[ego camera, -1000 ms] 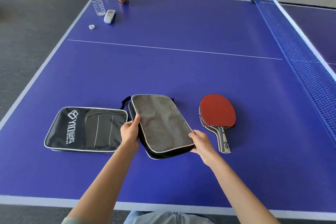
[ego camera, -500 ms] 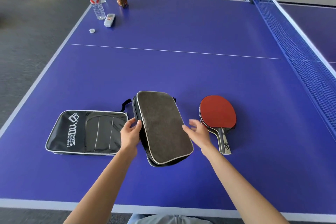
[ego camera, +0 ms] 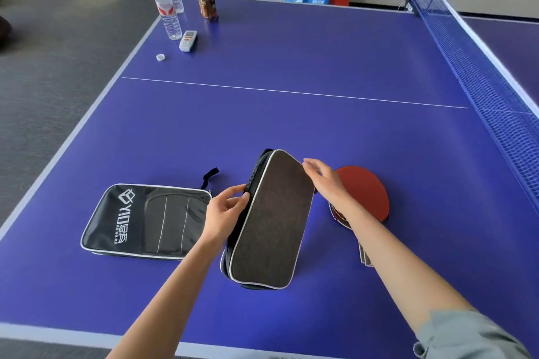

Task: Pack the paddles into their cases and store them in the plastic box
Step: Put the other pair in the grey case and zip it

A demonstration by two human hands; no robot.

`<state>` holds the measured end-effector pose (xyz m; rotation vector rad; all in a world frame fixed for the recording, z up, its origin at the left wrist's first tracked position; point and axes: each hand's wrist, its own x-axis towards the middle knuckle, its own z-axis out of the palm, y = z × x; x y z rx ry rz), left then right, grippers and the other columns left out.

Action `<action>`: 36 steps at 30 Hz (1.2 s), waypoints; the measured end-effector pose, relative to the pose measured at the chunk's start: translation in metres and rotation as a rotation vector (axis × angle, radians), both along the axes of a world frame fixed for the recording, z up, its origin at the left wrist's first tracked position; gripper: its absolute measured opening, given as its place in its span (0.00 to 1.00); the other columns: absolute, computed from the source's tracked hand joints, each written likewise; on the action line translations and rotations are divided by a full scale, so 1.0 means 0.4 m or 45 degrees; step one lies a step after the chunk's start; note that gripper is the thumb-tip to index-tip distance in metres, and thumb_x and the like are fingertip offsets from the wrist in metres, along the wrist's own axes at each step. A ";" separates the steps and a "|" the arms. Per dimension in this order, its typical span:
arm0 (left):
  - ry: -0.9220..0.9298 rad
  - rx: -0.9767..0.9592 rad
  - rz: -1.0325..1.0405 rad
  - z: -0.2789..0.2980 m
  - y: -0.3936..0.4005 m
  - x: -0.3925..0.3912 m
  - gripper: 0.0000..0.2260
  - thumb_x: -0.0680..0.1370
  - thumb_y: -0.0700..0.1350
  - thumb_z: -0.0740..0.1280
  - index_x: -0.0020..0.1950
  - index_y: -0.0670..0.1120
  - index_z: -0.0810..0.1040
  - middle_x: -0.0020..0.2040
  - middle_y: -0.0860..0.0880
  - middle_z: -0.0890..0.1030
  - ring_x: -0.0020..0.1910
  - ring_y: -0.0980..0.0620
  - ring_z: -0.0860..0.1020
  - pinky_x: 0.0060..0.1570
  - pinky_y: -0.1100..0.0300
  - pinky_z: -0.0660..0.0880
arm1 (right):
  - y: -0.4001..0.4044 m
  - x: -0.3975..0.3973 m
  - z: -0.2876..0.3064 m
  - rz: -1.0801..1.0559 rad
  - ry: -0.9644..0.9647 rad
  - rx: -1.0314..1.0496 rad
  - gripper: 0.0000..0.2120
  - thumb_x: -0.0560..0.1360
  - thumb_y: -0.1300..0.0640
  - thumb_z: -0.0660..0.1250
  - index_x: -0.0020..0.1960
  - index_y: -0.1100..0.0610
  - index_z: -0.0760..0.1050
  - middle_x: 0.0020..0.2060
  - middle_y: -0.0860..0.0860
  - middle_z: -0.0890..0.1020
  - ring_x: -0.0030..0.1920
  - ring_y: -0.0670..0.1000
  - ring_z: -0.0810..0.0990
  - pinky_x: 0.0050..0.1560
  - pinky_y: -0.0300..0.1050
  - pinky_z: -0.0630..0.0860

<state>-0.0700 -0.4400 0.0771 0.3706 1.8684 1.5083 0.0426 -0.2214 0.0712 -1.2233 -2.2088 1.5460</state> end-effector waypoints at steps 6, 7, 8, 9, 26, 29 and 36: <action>0.489 -0.086 -0.179 0.041 0.058 -0.014 0.07 0.75 0.46 0.70 0.48 0.57 0.83 0.34 0.57 0.85 0.33 0.58 0.81 0.43 0.58 0.78 | -0.014 0.012 -0.005 0.029 0.297 -0.067 0.08 0.75 0.49 0.67 0.52 0.36 0.75 0.53 0.38 0.79 0.57 0.40 0.76 0.49 0.32 0.74; 0.538 -0.090 -0.211 0.050 0.065 -0.017 0.06 0.75 0.46 0.70 0.48 0.56 0.83 0.33 0.57 0.84 0.33 0.60 0.81 0.42 0.61 0.78 | -0.012 0.021 -0.012 -0.002 0.344 -0.033 0.09 0.75 0.51 0.68 0.50 0.37 0.75 0.52 0.38 0.79 0.56 0.41 0.77 0.49 0.32 0.75; 0.568 -0.099 -0.247 0.058 0.070 -0.018 0.06 0.74 0.46 0.70 0.49 0.55 0.84 0.32 0.57 0.84 0.33 0.61 0.81 0.41 0.65 0.77 | -0.009 0.032 -0.021 -0.029 0.375 0.001 0.08 0.76 0.54 0.67 0.50 0.40 0.76 0.52 0.40 0.80 0.55 0.43 0.78 0.50 0.33 0.75; 0.577 -0.108 -0.284 0.064 0.074 -0.021 0.06 0.74 0.46 0.71 0.49 0.54 0.84 0.33 0.57 0.84 0.33 0.63 0.81 0.40 0.69 0.76 | -0.007 0.044 -0.031 -0.050 0.389 0.024 0.08 0.76 0.56 0.67 0.49 0.42 0.75 0.50 0.41 0.80 0.53 0.44 0.78 0.52 0.36 0.75; 0.642 -0.079 -0.161 0.048 -0.097 0.006 0.08 0.73 0.45 0.72 0.52 0.49 0.83 0.43 0.58 0.84 0.42 0.65 0.81 0.47 0.71 0.75 | -0.202 -0.047 0.072 1.072 0.326 0.912 0.18 0.71 0.57 0.72 0.60 0.57 0.77 0.54 0.49 0.82 0.56 0.50 0.78 0.69 0.47 0.64; 0.530 -0.134 0.151 0.019 -0.179 0.025 0.06 0.73 0.49 0.72 0.50 0.54 0.83 0.47 0.60 0.83 0.47 0.61 0.80 0.50 0.66 0.75 | -0.203 -0.043 0.061 0.977 0.378 0.919 0.12 0.70 0.60 0.73 0.53 0.58 0.80 0.48 0.50 0.83 0.49 0.52 0.80 0.61 0.49 0.70; 0.001 -0.028 0.542 -0.051 -0.235 0.087 0.05 0.75 0.48 0.70 0.50 0.52 0.82 0.45 0.48 0.84 0.47 0.50 0.82 0.47 0.66 0.75 | -0.192 -0.006 0.040 0.716 0.380 0.981 0.10 0.69 0.61 0.74 0.50 0.57 0.81 0.45 0.49 0.83 0.47 0.51 0.80 0.55 0.49 0.70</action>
